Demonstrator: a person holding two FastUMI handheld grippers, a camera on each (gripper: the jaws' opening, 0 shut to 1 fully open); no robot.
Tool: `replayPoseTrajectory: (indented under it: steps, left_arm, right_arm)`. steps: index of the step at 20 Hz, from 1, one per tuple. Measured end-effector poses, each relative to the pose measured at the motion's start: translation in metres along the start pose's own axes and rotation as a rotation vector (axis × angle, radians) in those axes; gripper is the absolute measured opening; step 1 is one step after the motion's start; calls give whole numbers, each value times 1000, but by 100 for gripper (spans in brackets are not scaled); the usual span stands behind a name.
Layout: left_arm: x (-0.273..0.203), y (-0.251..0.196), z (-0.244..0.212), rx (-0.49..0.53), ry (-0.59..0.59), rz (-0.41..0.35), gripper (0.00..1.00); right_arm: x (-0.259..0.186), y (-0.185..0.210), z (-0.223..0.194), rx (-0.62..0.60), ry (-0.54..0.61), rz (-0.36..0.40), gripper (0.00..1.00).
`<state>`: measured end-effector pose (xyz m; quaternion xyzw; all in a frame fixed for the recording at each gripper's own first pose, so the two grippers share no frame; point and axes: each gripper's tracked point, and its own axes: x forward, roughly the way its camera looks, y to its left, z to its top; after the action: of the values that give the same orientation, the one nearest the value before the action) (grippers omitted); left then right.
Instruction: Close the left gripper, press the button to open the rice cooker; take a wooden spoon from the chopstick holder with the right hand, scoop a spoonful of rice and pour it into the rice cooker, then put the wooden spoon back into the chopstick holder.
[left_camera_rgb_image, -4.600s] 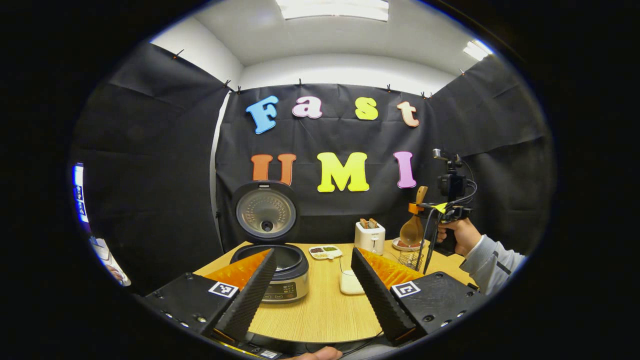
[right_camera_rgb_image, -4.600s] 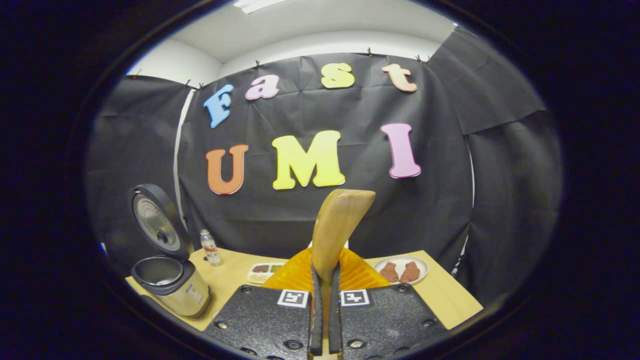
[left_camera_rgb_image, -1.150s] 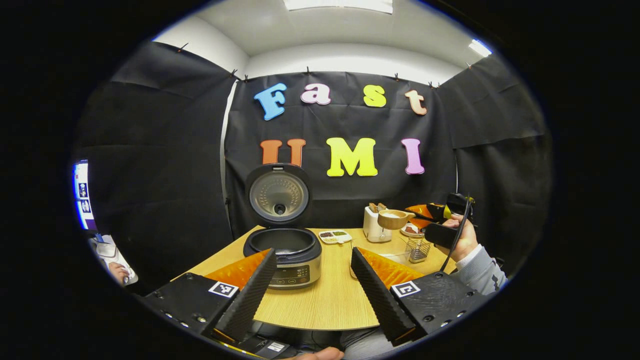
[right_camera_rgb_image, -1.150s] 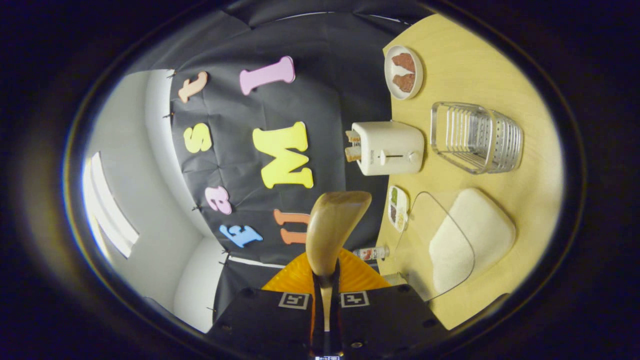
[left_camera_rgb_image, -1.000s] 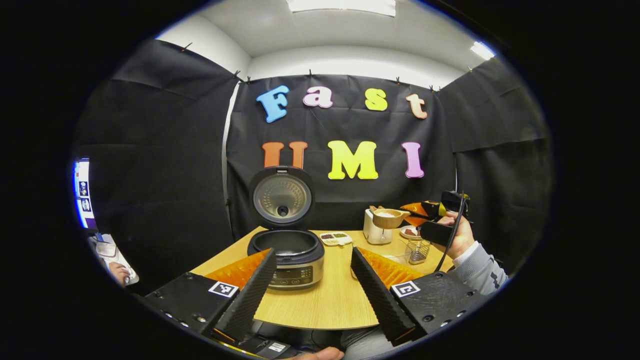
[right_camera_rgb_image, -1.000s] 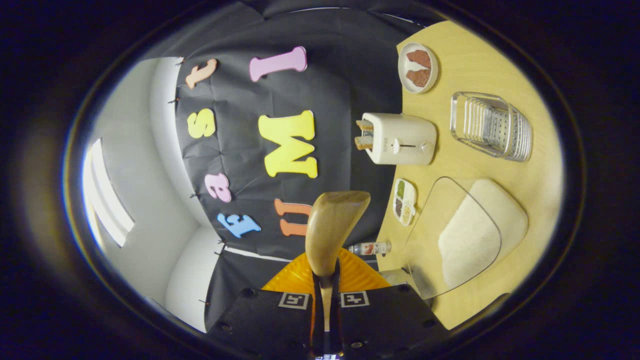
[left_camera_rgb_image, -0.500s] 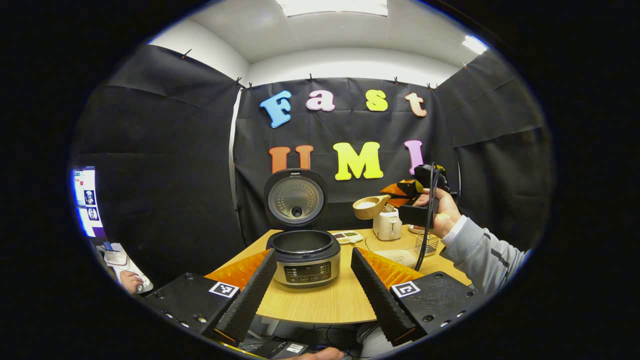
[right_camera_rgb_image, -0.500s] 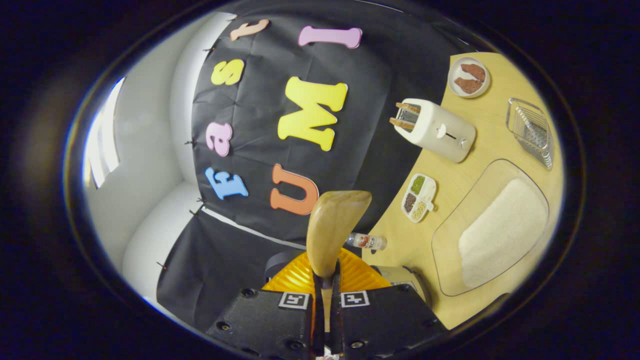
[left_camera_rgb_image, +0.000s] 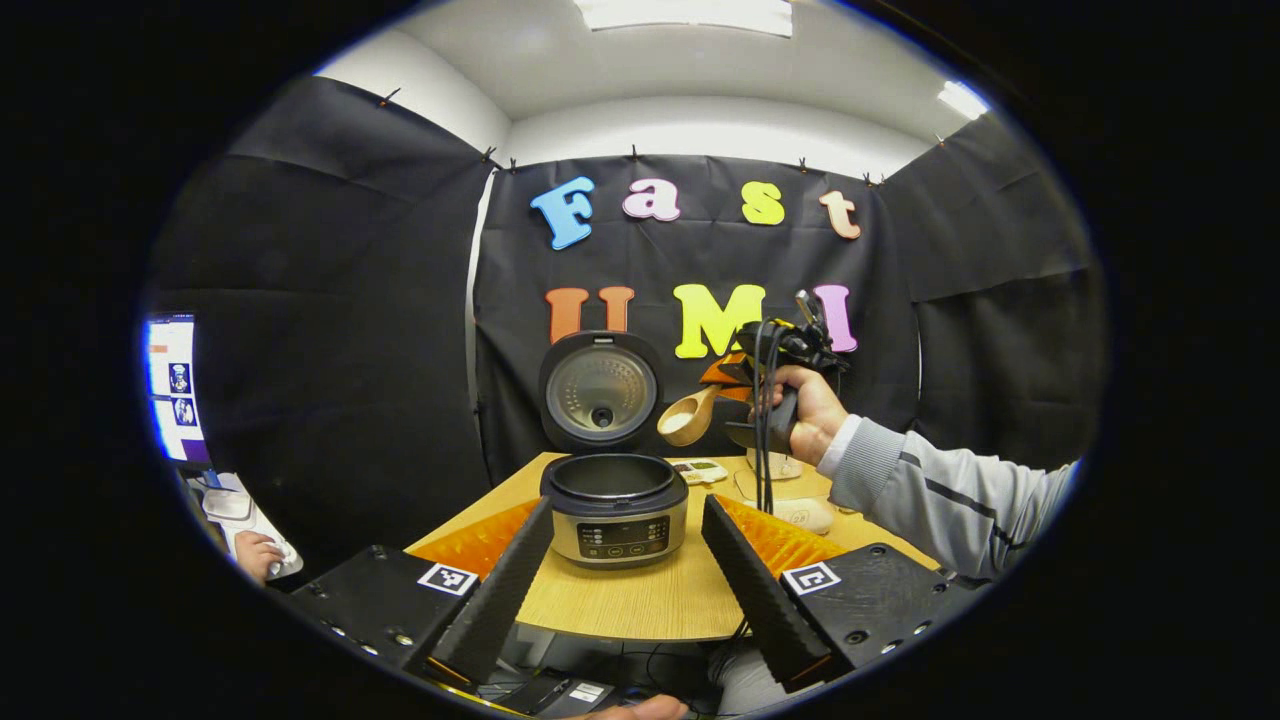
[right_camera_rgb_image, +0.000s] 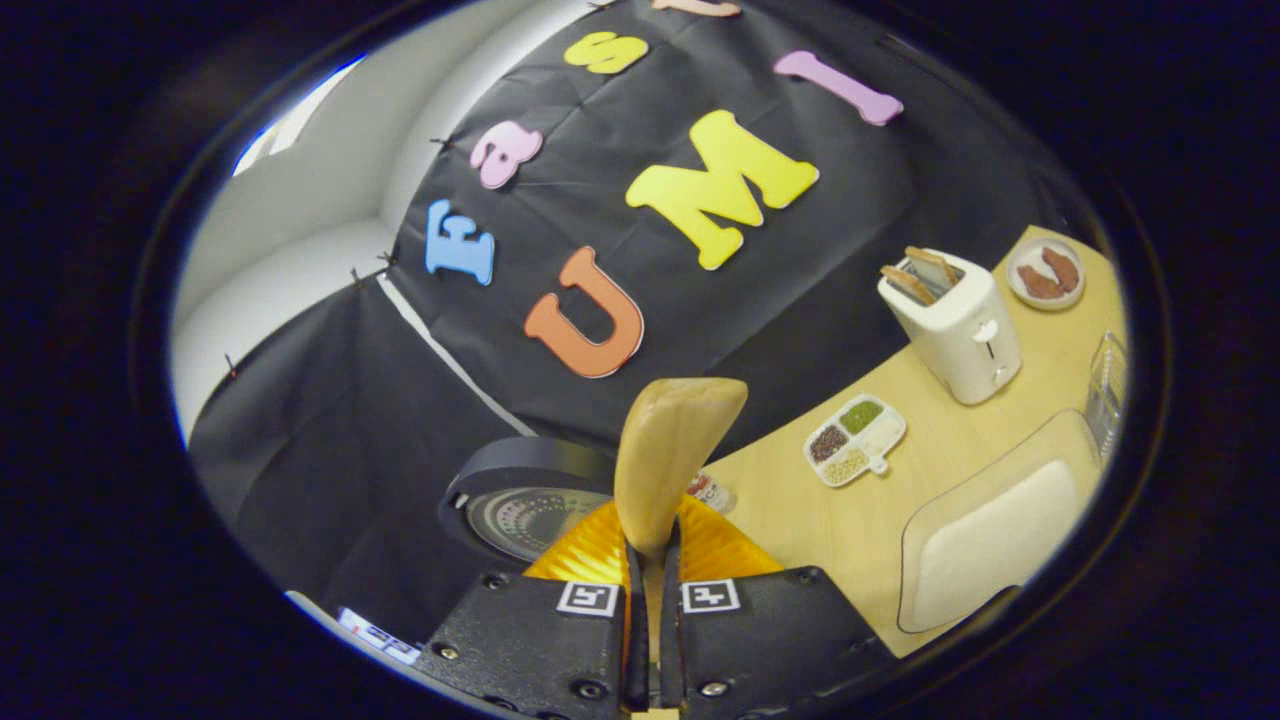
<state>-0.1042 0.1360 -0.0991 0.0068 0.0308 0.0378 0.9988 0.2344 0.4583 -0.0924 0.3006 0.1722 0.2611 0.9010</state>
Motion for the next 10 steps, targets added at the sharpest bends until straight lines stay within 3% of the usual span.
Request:
replayPoseTrajectory:
  steps: [3, 10]
  left_arm:
    - [-2, 9, -1, 3, 1, 23, 96]
    - [-4, 18, -5, -2, 4, 31, 96]
  right_arm:
    - [13, 16, -12, -184, -13, -28, 10]
    - [34, 33, -34, -363, -14, -35, 10]
